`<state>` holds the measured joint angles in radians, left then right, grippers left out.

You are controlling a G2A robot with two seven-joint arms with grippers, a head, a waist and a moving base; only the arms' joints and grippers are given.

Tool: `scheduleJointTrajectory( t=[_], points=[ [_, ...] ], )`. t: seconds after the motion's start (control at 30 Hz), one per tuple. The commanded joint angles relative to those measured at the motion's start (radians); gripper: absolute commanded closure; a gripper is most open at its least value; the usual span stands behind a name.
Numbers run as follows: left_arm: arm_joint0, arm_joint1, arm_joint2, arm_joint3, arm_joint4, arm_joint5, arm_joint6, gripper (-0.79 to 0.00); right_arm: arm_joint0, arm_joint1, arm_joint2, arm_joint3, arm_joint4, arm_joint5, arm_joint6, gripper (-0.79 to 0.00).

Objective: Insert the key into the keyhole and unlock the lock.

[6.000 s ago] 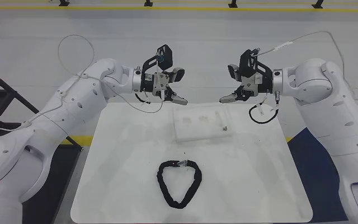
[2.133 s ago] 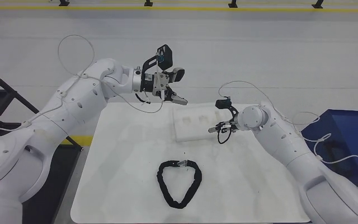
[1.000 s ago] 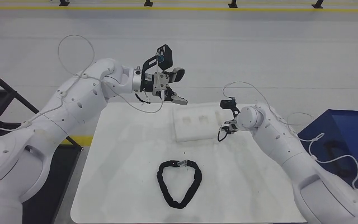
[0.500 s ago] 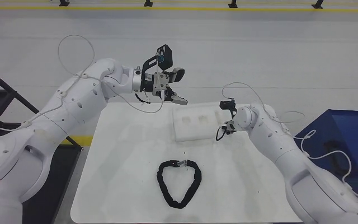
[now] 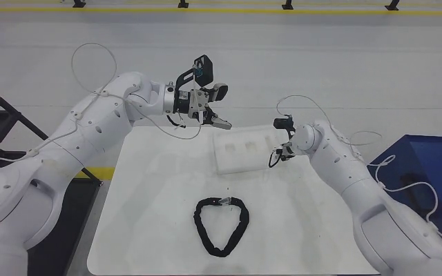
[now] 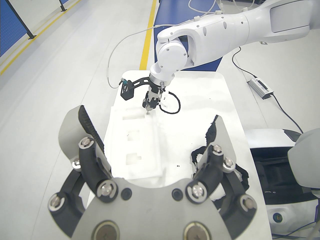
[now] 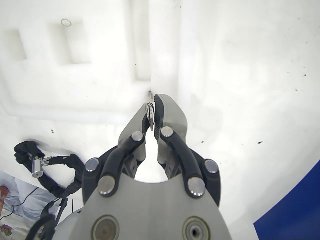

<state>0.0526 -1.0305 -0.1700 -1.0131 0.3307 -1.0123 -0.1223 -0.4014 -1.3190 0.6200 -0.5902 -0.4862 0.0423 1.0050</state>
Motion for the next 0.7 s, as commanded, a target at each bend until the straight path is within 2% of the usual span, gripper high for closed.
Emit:
scheduleJointTrajectory(
  t=[0.0,0.3,0.53,0.67],
  points=[
    [0.000,0.000,0.000,0.000,0.000,0.000,0.000,-0.785,-0.002,0.010,0.015,-0.022,-0.003,0.000,0.009,0.000],
    [0.000,0.000,0.000,0.000,0.000,0.000,0.000,-0.785,-0.069,0.088,0.129,-0.260,-0.036,-0.004,0.055,0.000],
    [0.000,0.000,0.000,0.000,0.000,0.000,0.000,-0.785,-0.216,0.171,0.277,-0.576,-0.106,0.032,0.090,0.000],
    [0.000,0.000,0.000,0.000,0.000,0.000,0.000,-0.785,-0.318,0.210,0.373,-0.734,-0.112,0.010,0.106,0.000]
  ],
)
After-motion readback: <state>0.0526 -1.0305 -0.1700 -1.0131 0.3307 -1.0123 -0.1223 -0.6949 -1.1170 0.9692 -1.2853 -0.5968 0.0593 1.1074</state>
